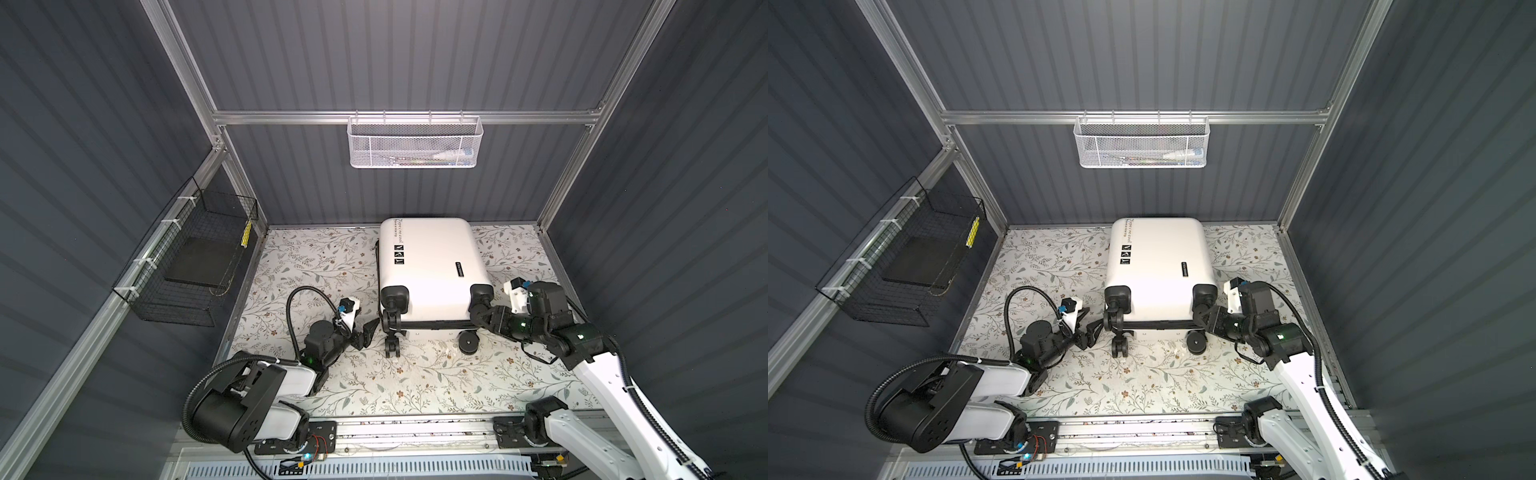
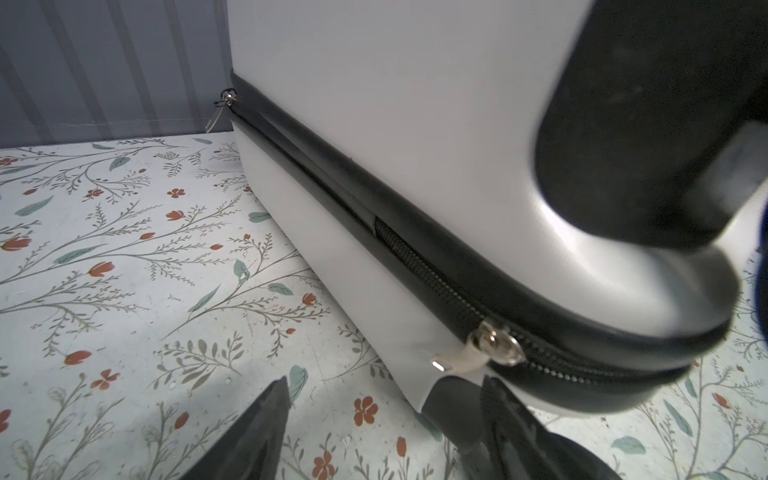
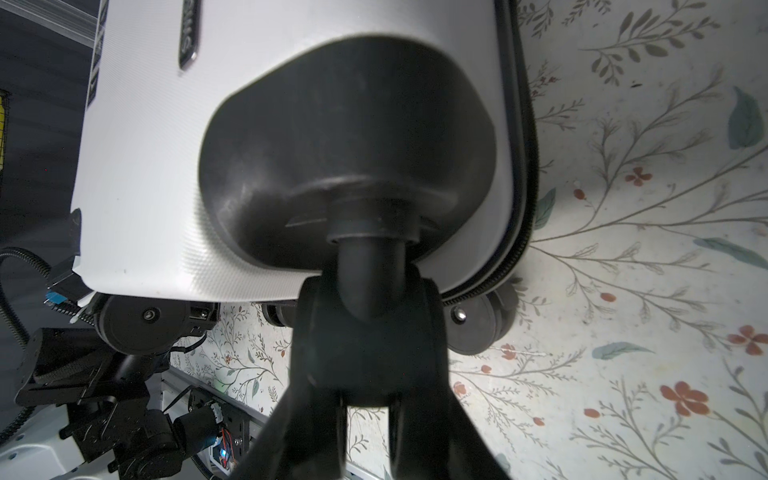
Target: Pack the luggage
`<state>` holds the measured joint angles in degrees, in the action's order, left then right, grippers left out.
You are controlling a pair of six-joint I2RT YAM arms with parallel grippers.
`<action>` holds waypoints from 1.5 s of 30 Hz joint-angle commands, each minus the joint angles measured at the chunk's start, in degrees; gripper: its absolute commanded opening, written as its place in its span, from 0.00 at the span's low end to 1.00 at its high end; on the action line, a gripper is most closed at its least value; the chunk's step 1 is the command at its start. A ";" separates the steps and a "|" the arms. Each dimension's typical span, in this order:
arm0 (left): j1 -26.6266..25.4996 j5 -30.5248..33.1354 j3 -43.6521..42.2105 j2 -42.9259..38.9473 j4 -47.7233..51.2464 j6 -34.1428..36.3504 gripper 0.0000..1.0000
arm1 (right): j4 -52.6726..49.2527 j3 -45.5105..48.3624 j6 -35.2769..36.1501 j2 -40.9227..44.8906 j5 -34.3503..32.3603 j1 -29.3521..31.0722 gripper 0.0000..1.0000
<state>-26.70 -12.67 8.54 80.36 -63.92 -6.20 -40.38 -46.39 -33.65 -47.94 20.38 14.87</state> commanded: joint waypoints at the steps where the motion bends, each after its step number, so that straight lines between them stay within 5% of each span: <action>1: -0.37 0.02 0.20 2.54 -6.84 -0.52 0.75 | 0.27 -0.32 0.08 0.42 3.36 0.33 0.00; 11: -0.37 1.44 -0.36 6.85 -15.52 -1.62 0.72 | -0.58 -0.65 0.01 0.36 3.05 0.33 0.00; 25: -0.36 -1.31 2.50 3.26 -6.70 1.97 0.52 | -1.00 -0.37 -0.10 0.47 2.47 0.33 0.00; 34: -1.57 7.06 -0.78 -0.26 -1.62 5.78 0.75 | -1.61 -2.04 1.13 0.03 1.02 0.33 0.00; 41: -8.97 15.09 1.92 0.35 3.07 12.33 0.78 | -3.10 -5.03 3.92 -1.80 -5.14 -1.33 0.00; 45: -11.15 16.31 2.33 1.36 3.31 13.49 0.78 | -2.59 -3.71 4.42 -1.14 -4.08 -7.08 0.00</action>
<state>-36.75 1.34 9.32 81.12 -61.10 4.03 -43.31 -49.01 -30.11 -50.04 17.61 11.09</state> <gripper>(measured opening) 0.774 0.394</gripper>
